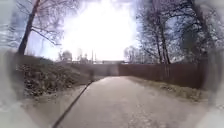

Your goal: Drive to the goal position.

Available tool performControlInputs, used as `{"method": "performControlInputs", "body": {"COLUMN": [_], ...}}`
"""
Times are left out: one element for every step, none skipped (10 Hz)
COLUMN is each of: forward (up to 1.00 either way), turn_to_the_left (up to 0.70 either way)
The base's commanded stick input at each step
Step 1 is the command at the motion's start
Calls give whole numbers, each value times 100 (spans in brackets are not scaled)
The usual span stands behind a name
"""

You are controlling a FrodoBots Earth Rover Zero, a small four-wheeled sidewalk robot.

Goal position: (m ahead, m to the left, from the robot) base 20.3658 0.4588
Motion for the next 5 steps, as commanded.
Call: {"method": "performControlInputs", "body": {"forward": [100,100,100,100,100], "turn_to_the_left": [0,0,0,0,0]}}
